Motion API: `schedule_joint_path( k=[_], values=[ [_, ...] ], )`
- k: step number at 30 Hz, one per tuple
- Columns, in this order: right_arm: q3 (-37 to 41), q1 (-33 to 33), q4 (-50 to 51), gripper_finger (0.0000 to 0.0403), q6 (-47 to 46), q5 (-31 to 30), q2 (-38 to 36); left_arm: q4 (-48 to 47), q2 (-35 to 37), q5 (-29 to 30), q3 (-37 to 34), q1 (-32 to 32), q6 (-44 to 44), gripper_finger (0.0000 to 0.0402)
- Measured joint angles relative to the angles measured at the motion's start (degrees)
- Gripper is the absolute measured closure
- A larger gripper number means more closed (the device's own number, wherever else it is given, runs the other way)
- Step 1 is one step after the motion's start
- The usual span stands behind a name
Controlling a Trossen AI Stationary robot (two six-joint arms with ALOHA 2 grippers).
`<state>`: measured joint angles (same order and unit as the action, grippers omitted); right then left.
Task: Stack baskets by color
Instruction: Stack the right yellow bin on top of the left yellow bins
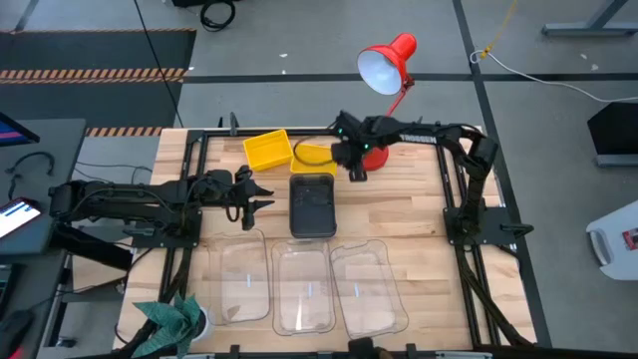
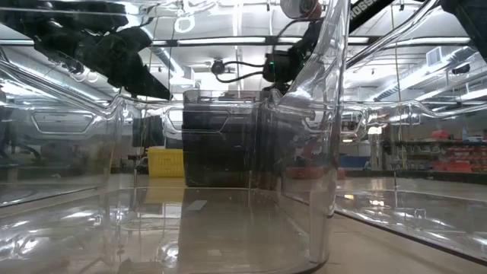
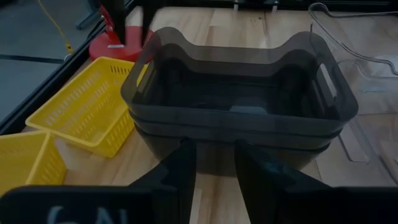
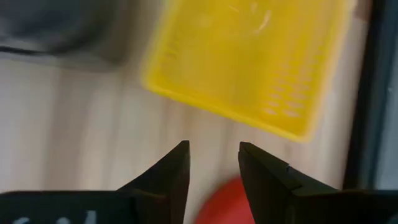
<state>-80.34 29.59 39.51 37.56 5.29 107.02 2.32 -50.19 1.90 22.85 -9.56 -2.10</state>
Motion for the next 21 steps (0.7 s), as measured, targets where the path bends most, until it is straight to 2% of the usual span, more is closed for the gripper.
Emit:
schedule_joint_path(
  k=[7, 13, 21],
  values=[
    [0.59, -4.68, -5.59, 0.0224, 0.43, -1.01, 0.14, -0.01, 0.00, 0.46, 0.00, 0.00, 0.09, 0.0285],
    [3.30, -4.79, -8.96, 0.0204, 8.25, -1.32, 0.88, -0.66, 0.00, 0.45, 0.00, 0.05, 0.46, 0.0285],
    [3.52, -4.66, -7.26, 0.0197, 12.52, -2.79, 0.87, -0.84, -0.02, 0.45, 0.00, 0.07, 1.21, 0.0285]
  ],
)
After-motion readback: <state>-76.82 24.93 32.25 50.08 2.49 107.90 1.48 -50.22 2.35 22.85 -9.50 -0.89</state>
